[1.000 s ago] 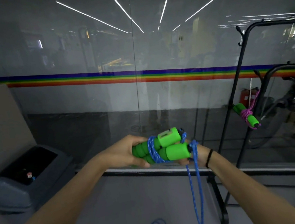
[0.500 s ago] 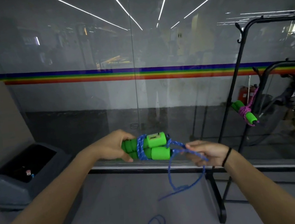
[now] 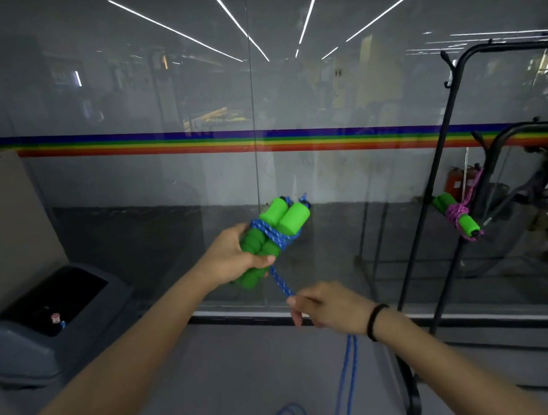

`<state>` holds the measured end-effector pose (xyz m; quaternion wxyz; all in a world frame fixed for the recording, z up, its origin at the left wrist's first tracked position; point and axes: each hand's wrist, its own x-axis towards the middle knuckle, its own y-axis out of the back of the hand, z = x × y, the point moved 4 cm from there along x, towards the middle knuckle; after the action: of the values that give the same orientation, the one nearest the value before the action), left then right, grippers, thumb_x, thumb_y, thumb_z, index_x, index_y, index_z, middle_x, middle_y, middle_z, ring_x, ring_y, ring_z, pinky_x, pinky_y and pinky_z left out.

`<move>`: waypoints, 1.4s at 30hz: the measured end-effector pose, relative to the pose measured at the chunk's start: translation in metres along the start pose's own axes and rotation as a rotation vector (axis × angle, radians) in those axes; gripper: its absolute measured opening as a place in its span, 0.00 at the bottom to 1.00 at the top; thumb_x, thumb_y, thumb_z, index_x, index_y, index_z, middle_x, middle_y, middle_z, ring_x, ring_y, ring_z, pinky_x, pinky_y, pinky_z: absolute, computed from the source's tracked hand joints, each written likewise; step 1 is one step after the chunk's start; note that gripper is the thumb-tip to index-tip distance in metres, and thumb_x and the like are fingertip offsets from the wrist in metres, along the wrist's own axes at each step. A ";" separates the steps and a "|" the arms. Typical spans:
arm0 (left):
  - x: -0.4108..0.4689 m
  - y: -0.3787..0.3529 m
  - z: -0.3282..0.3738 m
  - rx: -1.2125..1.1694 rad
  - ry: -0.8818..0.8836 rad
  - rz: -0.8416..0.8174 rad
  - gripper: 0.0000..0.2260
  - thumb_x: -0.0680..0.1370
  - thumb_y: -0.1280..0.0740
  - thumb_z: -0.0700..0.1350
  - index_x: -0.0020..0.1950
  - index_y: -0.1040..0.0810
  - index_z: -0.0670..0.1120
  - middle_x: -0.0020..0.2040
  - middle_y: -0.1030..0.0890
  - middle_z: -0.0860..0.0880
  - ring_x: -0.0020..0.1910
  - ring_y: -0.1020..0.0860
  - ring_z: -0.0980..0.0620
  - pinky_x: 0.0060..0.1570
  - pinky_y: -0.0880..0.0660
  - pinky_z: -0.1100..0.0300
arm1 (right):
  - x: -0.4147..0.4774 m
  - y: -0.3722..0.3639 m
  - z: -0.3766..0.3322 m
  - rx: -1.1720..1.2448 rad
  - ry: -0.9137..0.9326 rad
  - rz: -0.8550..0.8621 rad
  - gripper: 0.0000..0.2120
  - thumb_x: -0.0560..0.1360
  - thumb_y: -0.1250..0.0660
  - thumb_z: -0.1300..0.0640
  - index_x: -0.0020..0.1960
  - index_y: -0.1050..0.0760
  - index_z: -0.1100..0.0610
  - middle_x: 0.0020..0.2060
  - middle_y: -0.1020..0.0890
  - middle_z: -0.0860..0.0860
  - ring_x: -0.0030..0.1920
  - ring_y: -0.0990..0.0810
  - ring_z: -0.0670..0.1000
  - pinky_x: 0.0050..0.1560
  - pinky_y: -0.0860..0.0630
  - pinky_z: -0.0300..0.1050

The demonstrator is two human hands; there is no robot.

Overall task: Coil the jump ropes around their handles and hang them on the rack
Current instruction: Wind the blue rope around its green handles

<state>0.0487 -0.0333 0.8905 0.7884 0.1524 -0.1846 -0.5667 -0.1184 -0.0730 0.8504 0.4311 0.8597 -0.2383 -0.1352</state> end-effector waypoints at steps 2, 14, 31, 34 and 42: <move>0.000 -0.002 -0.010 0.326 -0.012 -0.003 0.28 0.63 0.23 0.44 0.62 0.25 0.48 0.52 0.17 0.47 0.48 0.19 0.50 0.51 0.22 0.57 | -0.004 0.016 -0.018 -0.245 0.060 0.026 0.18 0.78 0.44 0.47 0.38 0.22 0.54 0.29 0.26 0.47 0.35 0.23 0.46 0.38 0.32 0.36; -0.037 -0.039 0.003 0.950 -0.261 -0.520 0.27 0.69 0.28 0.49 0.66 0.32 0.63 0.55 0.20 0.58 0.54 0.23 0.56 0.46 0.33 0.62 | 0.005 0.070 -0.017 -0.164 0.213 -0.053 0.09 0.67 0.27 0.48 0.38 0.18 0.54 0.29 0.21 0.43 0.31 0.26 0.36 0.36 0.34 0.28; -0.017 -0.007 -0.013 0.228 -0.039 0.104 0.26 0.51 0.19 0.53 0.46 0.22 0.50 0.43 0.17 0.51 0.39 0.22 0.55 0.42 0.26 0.66 | -0.001 0.008 0.036 0.301 -0.093 -0.033 0.18 0.80 0.47 0.51 0.33 0.31 0.52 0.24 0.32 0.45 0.21 0.35 0.41 0.25 0.39 0.32; -0.016 -0.011 -0.019 0.421 -0.084 0.111 0.21 0.58 0.19 0.47 0.47 0.19 0.47 0.39 0.20 0.51 0.39 0.23 0.55 0.35 0.31 0.72 | -0.004 0.011 0.021 -0.220 0.040 -0.096 0.14 0.80 0.45 0.51 0.39 0.26 0.52 0.34 0.22 0.53 0.35 0.26 0.46 0.39 0.32 0.39; -0.029 -0.034 -0.011 0.825 -0.165 -0.215 0.14 0.66 0.26 0.49 0.49 0.22 0.51 0.43 0.18 0.47 0.45 0.20 0.47 0.38 0.31 0.61 | -0.006 0.049 -0.015 -0.409 0.270 -0.070 0.10 0.74 0.35 0.50 0.43 0.21 0.56 0.36 0.19 0.55 0.37 0.24 0.49 0.41 0.29 0.46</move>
<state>0.0167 -0.0160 0.8615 0.5805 0.4275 -0.4411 -0.5345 -0.1311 -0.0848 0.8994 0.6191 0.7725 -0.1163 -0.0796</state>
